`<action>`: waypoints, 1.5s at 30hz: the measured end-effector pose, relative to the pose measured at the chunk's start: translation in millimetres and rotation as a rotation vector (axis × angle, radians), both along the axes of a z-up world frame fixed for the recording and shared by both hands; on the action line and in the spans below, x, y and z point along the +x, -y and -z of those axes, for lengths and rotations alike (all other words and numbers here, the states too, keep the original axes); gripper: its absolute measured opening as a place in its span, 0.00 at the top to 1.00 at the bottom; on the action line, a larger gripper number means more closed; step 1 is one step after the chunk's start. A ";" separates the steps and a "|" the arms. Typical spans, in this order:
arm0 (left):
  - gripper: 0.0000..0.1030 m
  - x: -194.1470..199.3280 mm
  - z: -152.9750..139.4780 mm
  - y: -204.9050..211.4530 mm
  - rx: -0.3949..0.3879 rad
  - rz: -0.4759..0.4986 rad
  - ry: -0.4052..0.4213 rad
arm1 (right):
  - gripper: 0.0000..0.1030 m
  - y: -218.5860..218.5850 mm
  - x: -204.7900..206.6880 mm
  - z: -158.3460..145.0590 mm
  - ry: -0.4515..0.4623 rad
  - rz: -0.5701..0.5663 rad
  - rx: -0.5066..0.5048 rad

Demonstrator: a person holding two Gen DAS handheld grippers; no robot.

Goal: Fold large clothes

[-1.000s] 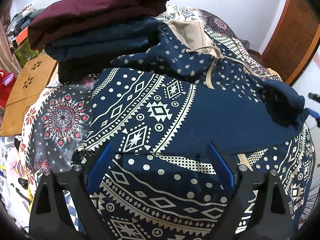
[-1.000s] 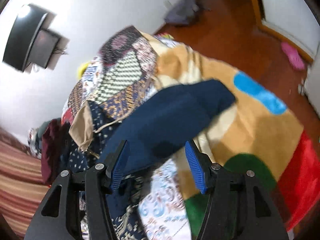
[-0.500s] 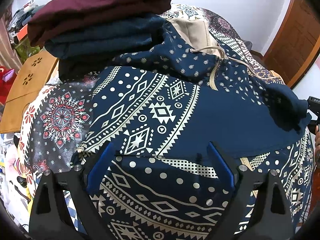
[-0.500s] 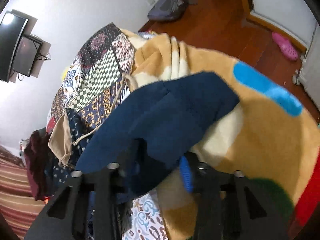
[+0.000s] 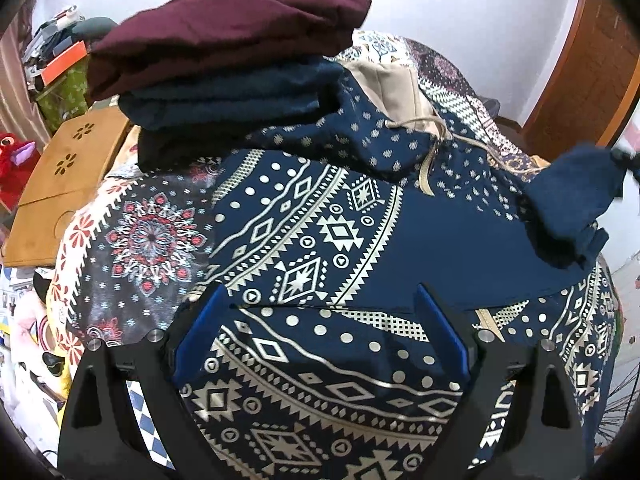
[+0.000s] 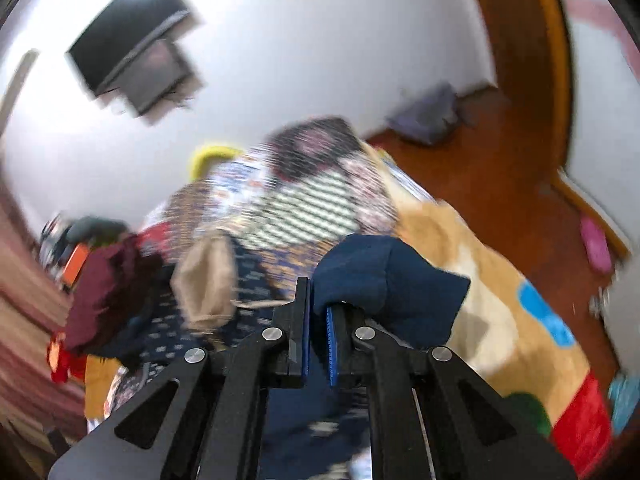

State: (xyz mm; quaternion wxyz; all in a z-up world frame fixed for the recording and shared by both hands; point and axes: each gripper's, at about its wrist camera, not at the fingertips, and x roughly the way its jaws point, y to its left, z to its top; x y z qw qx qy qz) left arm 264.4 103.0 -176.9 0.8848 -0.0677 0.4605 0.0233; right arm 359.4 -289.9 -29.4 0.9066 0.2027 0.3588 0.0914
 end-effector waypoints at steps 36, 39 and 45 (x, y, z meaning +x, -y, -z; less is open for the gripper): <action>0.09 -38.4 -2.9 -38.9 0.016 -0.060 -0.020 | 0.50 -216.8 -67.3 79.2 -0.301 -0.783 -0.316; 0.09 -22.8 -4.0 -14.4 0.063 0.005 -0.024 | 0.49 -181.2 -58.5 65.6 -0.251 -0.676 -0.316; 0.09 17.0 24.7 40.8 0.205 0.160 -0.088 | 0.48 -101.7 -38.4 48.9 -0.202 -0.451 -0.292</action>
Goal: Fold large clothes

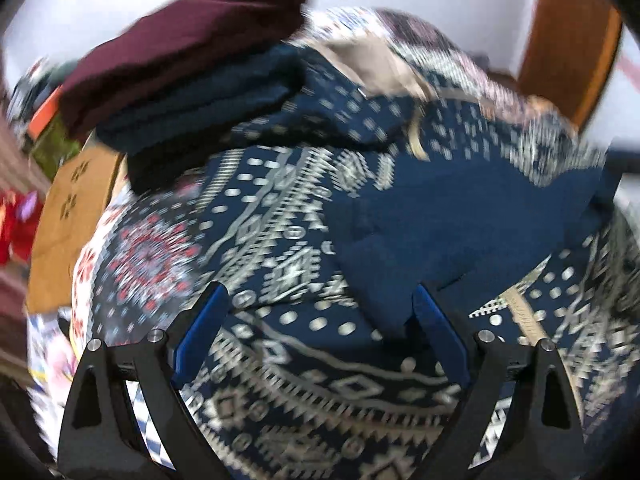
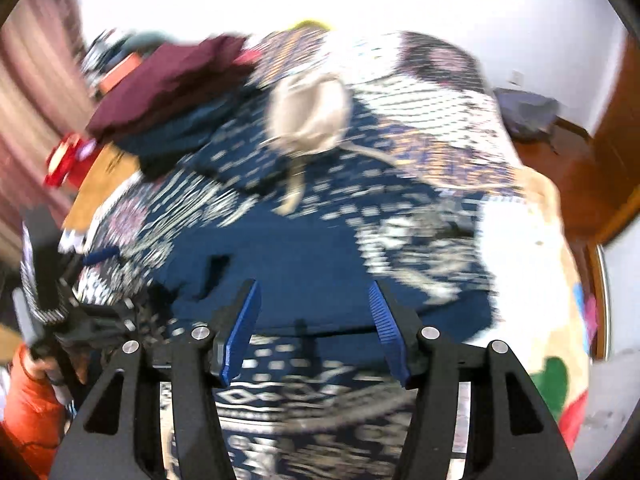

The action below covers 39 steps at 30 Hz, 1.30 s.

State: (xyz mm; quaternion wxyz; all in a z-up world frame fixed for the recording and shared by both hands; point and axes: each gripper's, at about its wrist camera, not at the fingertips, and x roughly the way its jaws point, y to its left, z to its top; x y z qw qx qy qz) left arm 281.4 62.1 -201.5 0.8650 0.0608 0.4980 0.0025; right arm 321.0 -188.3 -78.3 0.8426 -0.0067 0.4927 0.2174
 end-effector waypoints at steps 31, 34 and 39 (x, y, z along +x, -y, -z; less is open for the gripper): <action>0.81 17.7 -47.5 -101.9 -0.307 -0.182 0.131 | 0.46 58.0 62.4 39.9 -0.014 0.248 -0.071; 0.58 13.6 -18.8 -126.5 -0.314 -0.283 0.048 | 0.46 49.2 59.3 67.4 -0.086 0.213 -0.103; 0.55 -9.0 10.1 -162.8 -0.370 -0.410 -0.041 | 0.46 52.0 51.5 66.0 -0.066 0.209 -0.119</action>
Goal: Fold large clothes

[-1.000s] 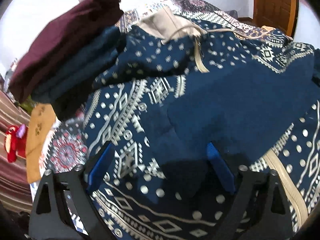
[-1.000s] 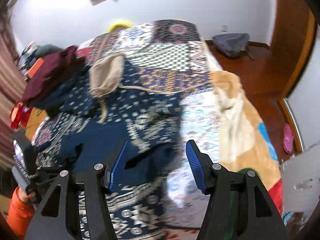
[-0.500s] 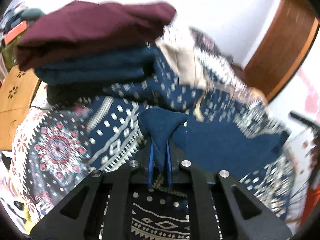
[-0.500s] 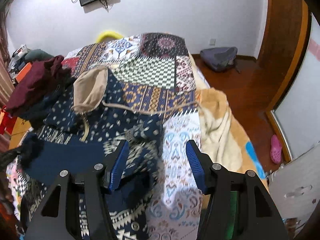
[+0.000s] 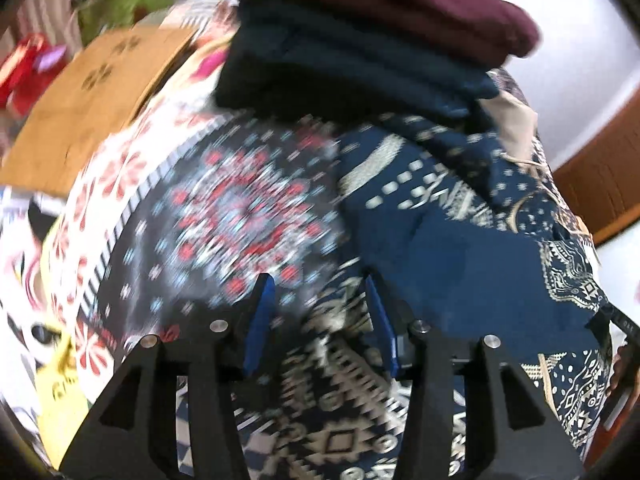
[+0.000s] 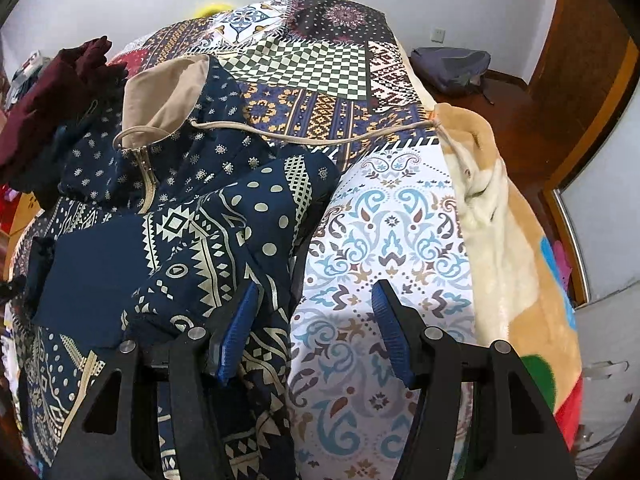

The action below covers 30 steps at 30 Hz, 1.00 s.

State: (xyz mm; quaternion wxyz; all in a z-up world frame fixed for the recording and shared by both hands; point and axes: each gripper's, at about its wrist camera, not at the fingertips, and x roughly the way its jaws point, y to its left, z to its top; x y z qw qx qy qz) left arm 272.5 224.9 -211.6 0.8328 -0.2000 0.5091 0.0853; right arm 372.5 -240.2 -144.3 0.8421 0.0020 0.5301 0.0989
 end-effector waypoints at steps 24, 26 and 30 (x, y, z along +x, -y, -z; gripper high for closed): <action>0.07 21.2 10.9 49.8 0.273 0.061 -0.035 | 0.44 -35.0 -14.1 3.4 0.003 -0.168 -0.108; 0.07 16.2 10.8 34.7 0.285 0.018 -0.040 | 0.38 -29.0 -19.3 4.4 0.005 -0.166 -0.093; 0.07 0.3 12.0 3.0 0.287 -0.063 -0.054 | 0.33 -17.3 -24.3 0.6 0.008 -0.123 -0.055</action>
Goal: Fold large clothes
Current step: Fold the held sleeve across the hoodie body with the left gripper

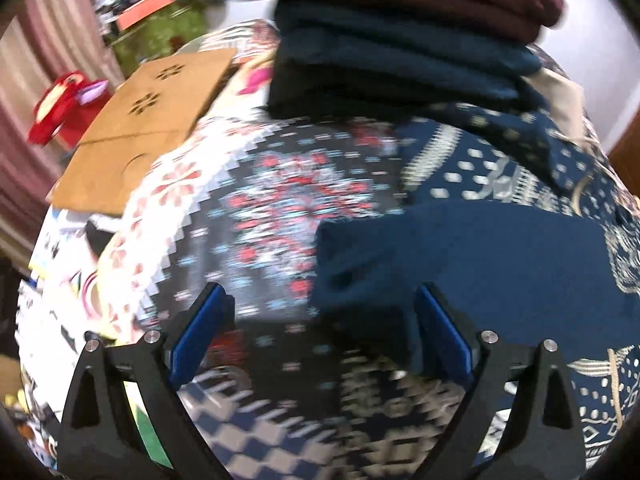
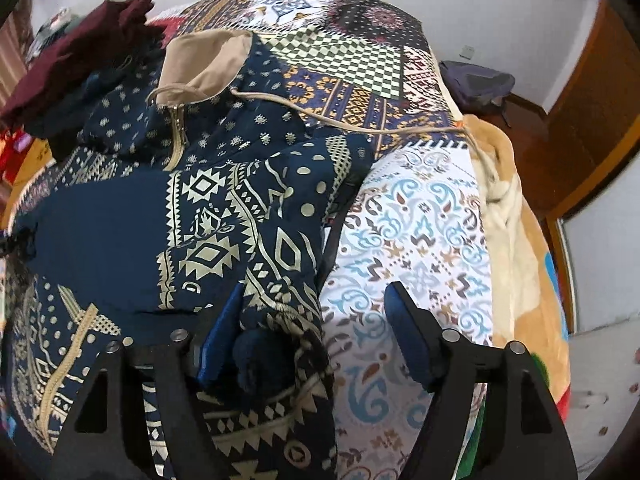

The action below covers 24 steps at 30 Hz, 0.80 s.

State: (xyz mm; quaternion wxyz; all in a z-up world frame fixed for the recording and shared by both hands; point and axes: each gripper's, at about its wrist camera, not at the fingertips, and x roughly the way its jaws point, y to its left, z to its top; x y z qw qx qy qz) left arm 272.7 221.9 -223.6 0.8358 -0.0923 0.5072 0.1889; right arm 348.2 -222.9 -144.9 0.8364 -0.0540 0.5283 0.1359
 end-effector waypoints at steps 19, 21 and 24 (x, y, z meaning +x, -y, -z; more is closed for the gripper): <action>0.07 49.4 -88.4 92.0 0.010 0.286 0.216 | 0.33 -9.6 26.7 -63.3 0.135 -0.002 0.063; 0.07 61.3 -94.0 108.9 0.021 0.328 0.231 | 0.33 -12.2 32.4 -70.8 0.153 -0.002 0.078; 0.07 85.3 -100.4 134.2 0.039 0.390 0.252 | 0.33 -18.7 44.9 -81.0 0.175 -0.008 0.115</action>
